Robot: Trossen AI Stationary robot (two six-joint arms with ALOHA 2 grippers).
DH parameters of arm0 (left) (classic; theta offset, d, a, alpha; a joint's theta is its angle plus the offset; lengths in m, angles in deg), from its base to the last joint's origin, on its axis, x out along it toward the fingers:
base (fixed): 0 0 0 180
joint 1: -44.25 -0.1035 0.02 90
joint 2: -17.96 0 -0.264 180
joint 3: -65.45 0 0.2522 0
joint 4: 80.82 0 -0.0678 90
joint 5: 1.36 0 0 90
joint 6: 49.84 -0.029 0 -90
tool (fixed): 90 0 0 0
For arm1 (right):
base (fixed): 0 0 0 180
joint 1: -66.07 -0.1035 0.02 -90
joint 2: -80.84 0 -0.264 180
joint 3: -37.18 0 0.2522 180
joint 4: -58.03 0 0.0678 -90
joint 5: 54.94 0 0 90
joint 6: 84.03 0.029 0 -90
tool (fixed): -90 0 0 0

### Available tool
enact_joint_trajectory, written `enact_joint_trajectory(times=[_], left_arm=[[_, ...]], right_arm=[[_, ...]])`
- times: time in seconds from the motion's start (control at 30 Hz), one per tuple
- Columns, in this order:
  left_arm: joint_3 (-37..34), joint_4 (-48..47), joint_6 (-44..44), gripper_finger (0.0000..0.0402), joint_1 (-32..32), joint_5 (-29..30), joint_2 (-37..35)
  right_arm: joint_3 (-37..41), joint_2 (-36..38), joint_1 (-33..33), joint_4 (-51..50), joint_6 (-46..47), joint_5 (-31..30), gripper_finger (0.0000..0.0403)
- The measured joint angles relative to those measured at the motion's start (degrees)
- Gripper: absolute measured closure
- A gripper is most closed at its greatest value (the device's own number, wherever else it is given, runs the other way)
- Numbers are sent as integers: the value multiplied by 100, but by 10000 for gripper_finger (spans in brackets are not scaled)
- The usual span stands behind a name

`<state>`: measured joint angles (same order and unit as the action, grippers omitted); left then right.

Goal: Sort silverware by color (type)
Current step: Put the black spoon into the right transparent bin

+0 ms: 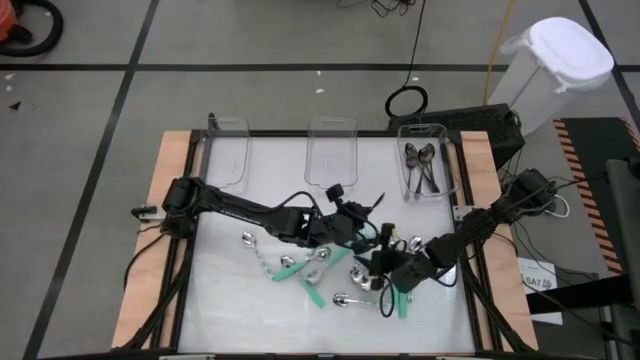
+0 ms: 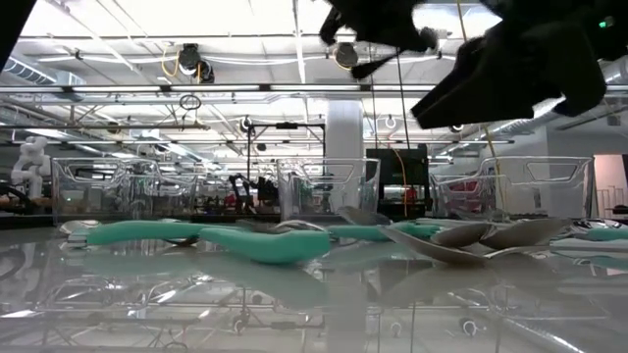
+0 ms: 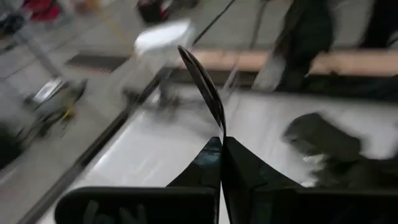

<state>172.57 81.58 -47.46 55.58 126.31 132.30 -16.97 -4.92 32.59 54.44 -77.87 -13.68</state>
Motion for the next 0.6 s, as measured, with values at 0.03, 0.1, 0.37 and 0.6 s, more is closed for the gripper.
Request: enact_joint_trajectory(times=[0.03, 0.1, 0.37, 0.6], left_arm=[[2, 92, -133, 394, 4, -135, -75], [2, 114, -298, 394, -5, -366, -208], [2, 1037, -744, 394, -291, -2187, -402], [0, 2319, -786, 394, -459, -3422, -77]], right_arm=[[-23, 97, -68, -286, 42, -124, 187], [-26, 335, -212, -781, 140, -301, 187], [-32, 1214, -711, -1259, 362, -853, 187], [335, 1200, -725, -260, 308, -975, 187]])
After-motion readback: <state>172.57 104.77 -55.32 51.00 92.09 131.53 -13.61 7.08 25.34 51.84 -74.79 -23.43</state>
